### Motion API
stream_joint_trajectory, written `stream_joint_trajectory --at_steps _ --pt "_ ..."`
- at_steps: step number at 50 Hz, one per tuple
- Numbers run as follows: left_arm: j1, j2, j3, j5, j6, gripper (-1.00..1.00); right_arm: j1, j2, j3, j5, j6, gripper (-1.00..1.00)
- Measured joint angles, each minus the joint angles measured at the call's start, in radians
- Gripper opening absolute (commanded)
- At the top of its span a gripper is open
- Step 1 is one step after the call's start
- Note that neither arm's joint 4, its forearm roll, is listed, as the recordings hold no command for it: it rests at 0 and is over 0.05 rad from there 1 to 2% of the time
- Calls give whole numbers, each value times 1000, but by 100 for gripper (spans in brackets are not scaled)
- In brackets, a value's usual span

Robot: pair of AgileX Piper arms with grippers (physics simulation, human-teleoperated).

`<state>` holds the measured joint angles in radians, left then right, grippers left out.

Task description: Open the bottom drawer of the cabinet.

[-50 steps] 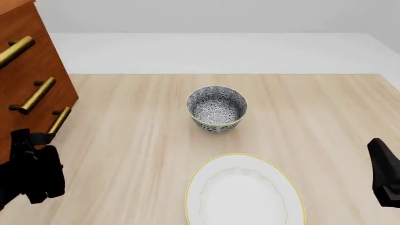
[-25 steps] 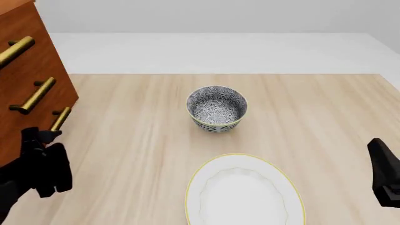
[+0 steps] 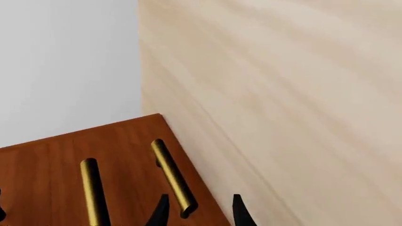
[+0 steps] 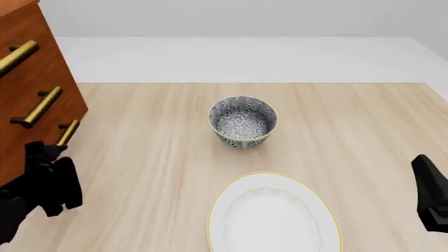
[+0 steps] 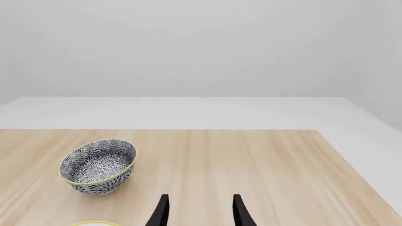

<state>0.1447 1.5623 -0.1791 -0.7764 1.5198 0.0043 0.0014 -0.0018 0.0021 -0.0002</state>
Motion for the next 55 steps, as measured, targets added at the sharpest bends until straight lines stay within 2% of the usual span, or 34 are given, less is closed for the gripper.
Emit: stream_joint_trajectory --at_steps 25,55 --pt "88 33 -17 -28 13 100 0 0 0 0 0 100" --pt "117 75 -62 -32 19 100 0 0 0 0 0 100"
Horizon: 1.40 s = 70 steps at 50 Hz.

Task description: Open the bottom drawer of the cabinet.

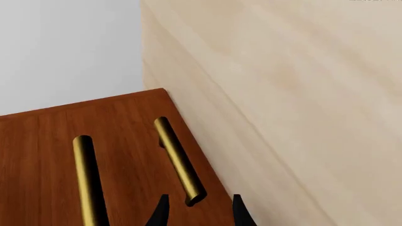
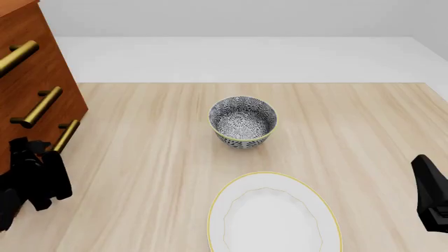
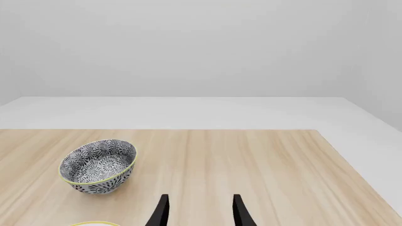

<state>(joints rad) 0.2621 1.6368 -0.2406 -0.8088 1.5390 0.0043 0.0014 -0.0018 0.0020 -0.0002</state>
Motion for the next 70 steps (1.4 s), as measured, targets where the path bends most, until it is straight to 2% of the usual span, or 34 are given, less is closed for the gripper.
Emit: stream_joint_trajectory --at_steps 45,46,70 --pt "8 70 -54 5 -5 100 9 8 0 -8 0 100" --pt "9 69 -54 7 -6 -100 9 8 0 -8 0 100" --pt "5 47 -59 9 -22 -100 10 6 0 -6 0 100"
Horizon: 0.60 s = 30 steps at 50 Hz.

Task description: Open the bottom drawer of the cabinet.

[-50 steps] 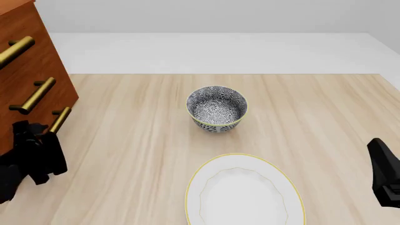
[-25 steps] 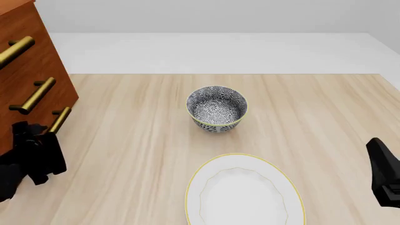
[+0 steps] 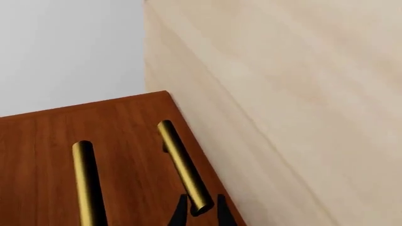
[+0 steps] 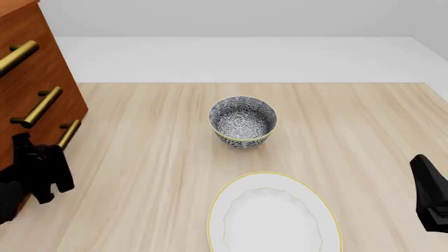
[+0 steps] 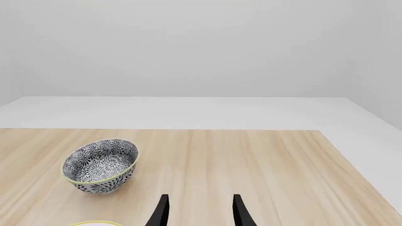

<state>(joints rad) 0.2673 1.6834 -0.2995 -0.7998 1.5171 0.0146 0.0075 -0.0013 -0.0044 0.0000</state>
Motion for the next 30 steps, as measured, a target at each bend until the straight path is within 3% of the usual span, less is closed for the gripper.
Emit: stream_joint_trajectory --at_steps 30 --pt "-73 -11 27 -20 -11 -100 1 -2 0 1 0 100"
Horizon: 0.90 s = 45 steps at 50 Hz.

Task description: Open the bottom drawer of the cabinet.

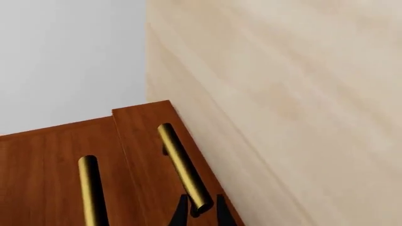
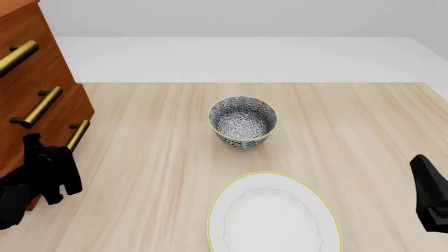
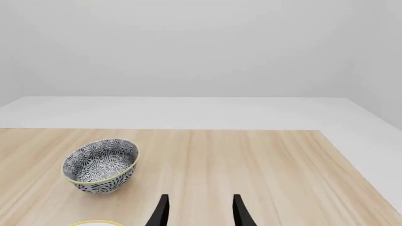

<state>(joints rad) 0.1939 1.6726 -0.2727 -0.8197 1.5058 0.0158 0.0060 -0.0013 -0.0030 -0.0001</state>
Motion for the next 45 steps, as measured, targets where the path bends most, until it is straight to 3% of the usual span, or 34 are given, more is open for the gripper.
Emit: stream_joint_trajectory --at_steps 45 --pt "-169 -65 -2 101 -32 -100 0 0 0 0 0 100"
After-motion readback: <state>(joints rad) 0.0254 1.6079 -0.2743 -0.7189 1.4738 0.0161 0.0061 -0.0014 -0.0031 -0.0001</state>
